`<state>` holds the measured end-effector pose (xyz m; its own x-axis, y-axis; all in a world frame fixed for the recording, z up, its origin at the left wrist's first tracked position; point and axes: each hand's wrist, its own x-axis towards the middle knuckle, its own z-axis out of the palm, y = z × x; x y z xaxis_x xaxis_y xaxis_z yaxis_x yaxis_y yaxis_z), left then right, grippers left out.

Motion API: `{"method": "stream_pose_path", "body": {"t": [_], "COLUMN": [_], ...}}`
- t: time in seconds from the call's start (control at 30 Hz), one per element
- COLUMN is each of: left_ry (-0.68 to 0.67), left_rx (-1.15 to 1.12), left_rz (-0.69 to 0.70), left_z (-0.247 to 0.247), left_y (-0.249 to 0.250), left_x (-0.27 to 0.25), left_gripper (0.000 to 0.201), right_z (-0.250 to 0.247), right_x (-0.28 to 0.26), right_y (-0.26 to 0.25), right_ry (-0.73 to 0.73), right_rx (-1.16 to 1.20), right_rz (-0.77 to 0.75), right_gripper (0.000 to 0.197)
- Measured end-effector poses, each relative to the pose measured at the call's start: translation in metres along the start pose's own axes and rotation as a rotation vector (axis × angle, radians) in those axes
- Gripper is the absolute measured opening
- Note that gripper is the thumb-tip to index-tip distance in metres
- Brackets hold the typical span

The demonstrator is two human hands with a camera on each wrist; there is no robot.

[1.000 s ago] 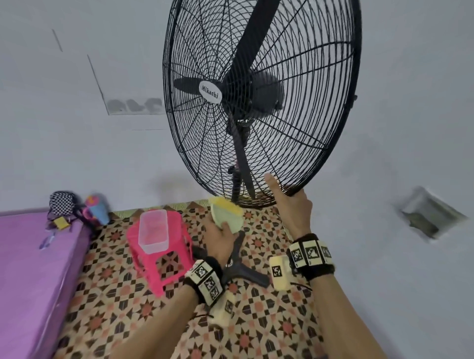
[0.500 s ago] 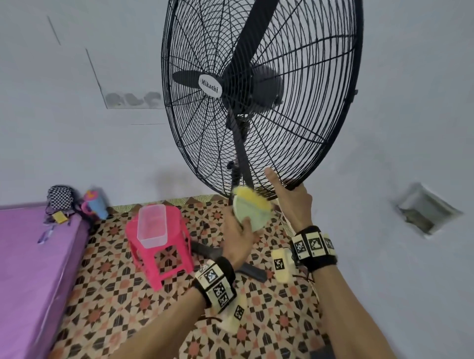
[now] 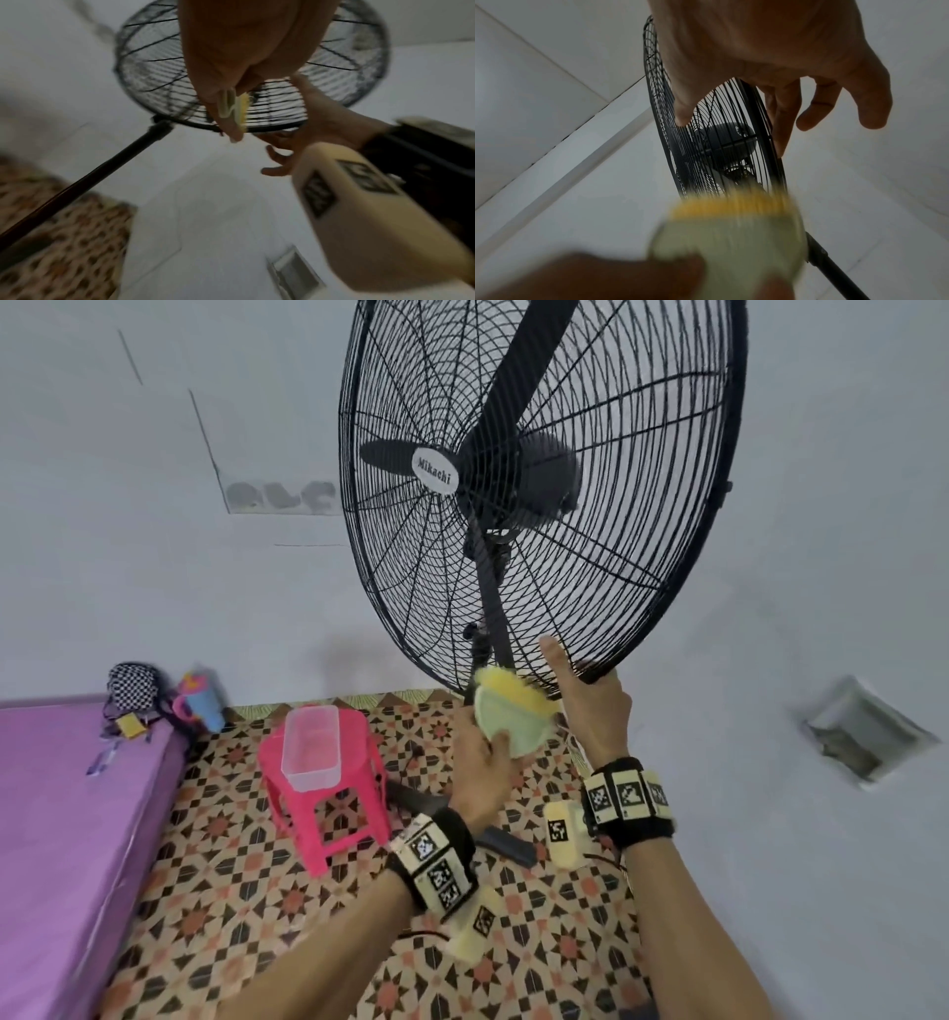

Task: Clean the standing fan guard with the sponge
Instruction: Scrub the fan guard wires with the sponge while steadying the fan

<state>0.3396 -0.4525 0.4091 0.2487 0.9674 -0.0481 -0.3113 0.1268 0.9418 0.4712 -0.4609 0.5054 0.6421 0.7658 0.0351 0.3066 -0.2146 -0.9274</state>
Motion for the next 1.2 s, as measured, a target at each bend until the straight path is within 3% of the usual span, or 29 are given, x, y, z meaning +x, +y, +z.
{"method": "stream_pose_path", "body": {"t": [0.1,0.17,0.37,0.43,0.53,0.6,0.67,0.73,0.77,0.83,0.9,0.97,1.07,1.2], "left_ry": [0.213,0.232,-0.049,-0.103,-0.089,-0.052,-0.026,-0.031,-0.039,-0.111,-0.196,-0.245,-0.289,-0.233], "left_rx": [0.029,0.065,0.091,0.071,0.208,0.321,0.363,0.33,0.326,0.345,0.326,0.26,0.33,0.322], "left_rz": [-0.14,-0.145,0.1,0.105,0.103,0.199,0.29,0.29,0.269,0.238,0.245,0.25,0.317,0.399], "left_z": [-0.026,-0.03,0.018,0.017,0.004,-0.012,-0.023,-0.027,-0.028,-0.027,-0.025,-0.025,-0.026,-0.021], "left_y": [-0.011,-0.005,0.024,0.033,0.051,0.062,0.074,0.087,0.092,0.096,0.093,0.089,0.085,0.089], "left_x": [0.026,0.034,-0.013,-0.02,-0.016,-0.008,0.001,0.007,0.009,0.012,0.013,0.01,0.008,0.021], "left_gripper": [0.035,0.039,0.033,0.03,0.027,0.028,0.041,0.052,0.048,0.029,0.021,0.038,0.069,0.059], "right_z": [0.002,0.003,0.003,0.002,0.003,0.006,0.01,0.013,0.014,0.017,0.02,0.022,0.03,0.032], "right_x": [-0.004,-0.005,-0.001,-0.001,-0.005,-0.005,-0.008,-0.013,-0.016,-0.024,-0.029,-0.028,-0.021,-0.019], "right_y": [0.0,0.0,-0.005,-0.001,0.003,0.006,0.007,0.006,0.008,0.008,0.008,0.008,0.005,-0.003], "right_ry": [-0.012,-0.009,0.028,0.026,0.029,0.044,0.054,0.024,-0.023,-0.144,-0.145,-0.076,-0.075,-0.144], "right_rx": [0.003,0.014,0.062,0.064,0.092,0.122,0.151,0.131,0.115,0.118,-0.019,-0.151,0.042,0.24], "right_rz": [-0.007,-0.022,-0.011,-0.002,0.001,0.003,-0.006,0.045,0.103,0.2,0.131,0.02,0.025,0.023], "right_gripper": [0.094,0.093,0.089,0.093,0.101,0.1,0.094,0.083,0.078,0.088,0.091,0.093,0.083,0.079]}}
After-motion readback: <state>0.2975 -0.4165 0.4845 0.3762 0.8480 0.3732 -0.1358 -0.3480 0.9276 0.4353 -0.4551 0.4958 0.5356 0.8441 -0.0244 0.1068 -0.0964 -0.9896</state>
